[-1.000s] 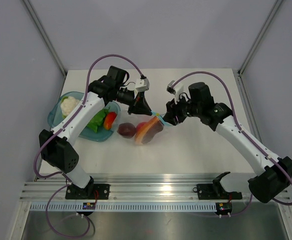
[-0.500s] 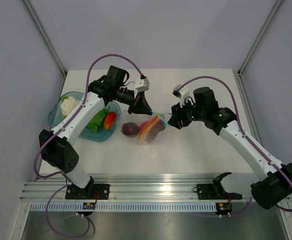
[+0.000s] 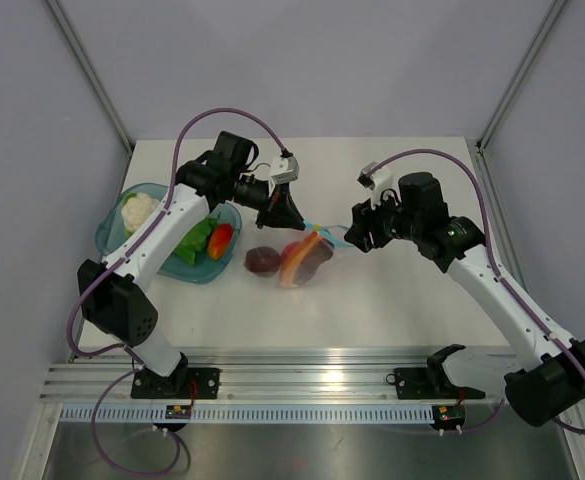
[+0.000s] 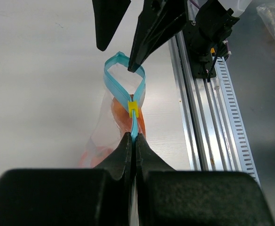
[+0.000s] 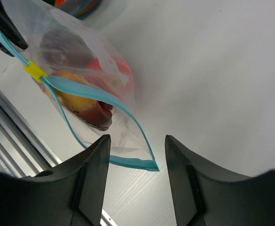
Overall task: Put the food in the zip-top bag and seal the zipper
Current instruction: Zip the zipper food storage bag at the center of the board.
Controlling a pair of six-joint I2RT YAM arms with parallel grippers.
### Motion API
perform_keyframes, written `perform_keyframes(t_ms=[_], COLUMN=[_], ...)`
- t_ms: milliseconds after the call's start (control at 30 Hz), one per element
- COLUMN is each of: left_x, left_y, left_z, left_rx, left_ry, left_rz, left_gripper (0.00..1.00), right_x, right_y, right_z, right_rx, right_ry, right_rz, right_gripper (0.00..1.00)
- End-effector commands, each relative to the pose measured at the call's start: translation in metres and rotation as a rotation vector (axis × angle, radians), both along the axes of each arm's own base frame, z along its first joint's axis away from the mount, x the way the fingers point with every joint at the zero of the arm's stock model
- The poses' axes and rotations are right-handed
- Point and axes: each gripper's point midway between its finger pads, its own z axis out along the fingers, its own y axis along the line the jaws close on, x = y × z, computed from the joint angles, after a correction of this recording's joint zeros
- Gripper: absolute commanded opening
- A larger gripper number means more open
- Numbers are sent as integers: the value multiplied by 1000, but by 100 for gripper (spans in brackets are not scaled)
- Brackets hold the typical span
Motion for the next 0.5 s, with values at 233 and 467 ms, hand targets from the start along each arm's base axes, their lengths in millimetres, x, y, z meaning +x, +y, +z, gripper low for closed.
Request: perform_keyframes(t_ms=[233,467], left_x=[-11,-10], left_y=[-1,-1], left_z=[28,28], left_rx=[-73,-72], left_ry=[-85,-86], left_rz=[-41,-40], left_gripper=[0,0], right_x=[17,22], right_y=[-13,-11], right_z=[-5,-12], right_rx=[-13,5], right_ry=[-16,3], right_rz=[-73,-69], right_gripper=[57,54])
